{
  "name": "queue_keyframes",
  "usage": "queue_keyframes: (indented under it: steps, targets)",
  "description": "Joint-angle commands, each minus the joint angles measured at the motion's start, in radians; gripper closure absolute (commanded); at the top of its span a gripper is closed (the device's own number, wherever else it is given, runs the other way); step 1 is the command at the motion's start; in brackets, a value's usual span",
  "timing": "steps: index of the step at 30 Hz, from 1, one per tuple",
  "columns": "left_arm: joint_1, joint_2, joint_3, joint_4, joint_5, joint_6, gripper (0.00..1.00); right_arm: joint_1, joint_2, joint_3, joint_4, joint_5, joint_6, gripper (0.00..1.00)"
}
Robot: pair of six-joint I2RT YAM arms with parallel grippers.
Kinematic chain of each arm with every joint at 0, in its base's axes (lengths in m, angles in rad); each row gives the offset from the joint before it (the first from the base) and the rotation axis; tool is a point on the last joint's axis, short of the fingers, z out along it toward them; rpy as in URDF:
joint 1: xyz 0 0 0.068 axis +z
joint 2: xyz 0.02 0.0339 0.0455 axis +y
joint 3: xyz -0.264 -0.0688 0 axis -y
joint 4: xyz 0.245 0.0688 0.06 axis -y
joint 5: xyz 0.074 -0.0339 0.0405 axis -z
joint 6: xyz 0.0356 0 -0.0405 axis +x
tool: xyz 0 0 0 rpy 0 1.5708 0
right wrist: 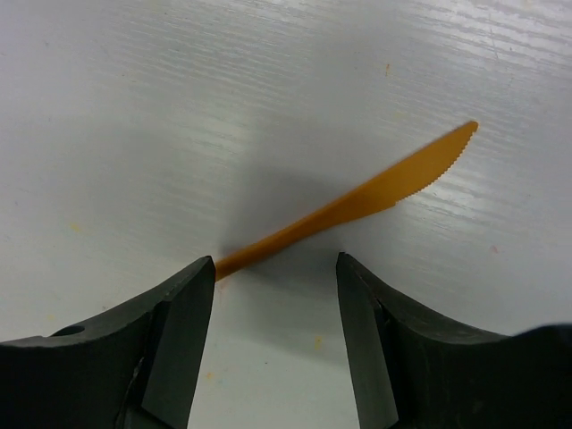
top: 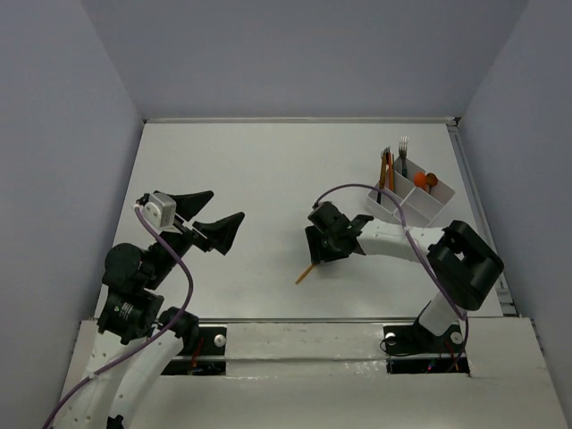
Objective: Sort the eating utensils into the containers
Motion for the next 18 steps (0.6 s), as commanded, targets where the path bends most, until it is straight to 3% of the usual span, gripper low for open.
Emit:
queue_keyframes:
  steps: [1, 12, 16, 18]
  targets:
    - [-0.004, -0.012, -0.001, 0.054, 0.008, -0.004, 0.01, 0.005, 0.070, 0.070, -0.052, 0.033, -0.042, 0.43]
    - [-0.004, -0.010, -0.001, 0.054, 0.005, -0.004, 0.01, 0.068, 0.183, 0.193, -0.113, 0.033, -0.093, 0.58]
    - [-0.004, -0.013, -0.001, 0.054, 0.006, -0.005, 0.01, 0.089, 0.197, 0.211, -0.132, 0.041, -0.102, 0.67]
    - [-0.004, -0.013, -0.001, 0.056, 0.006, -0.005, 0.01, 0.100, 0.203, 0.206, -0.132, 0.047, -0.102, 0.78]
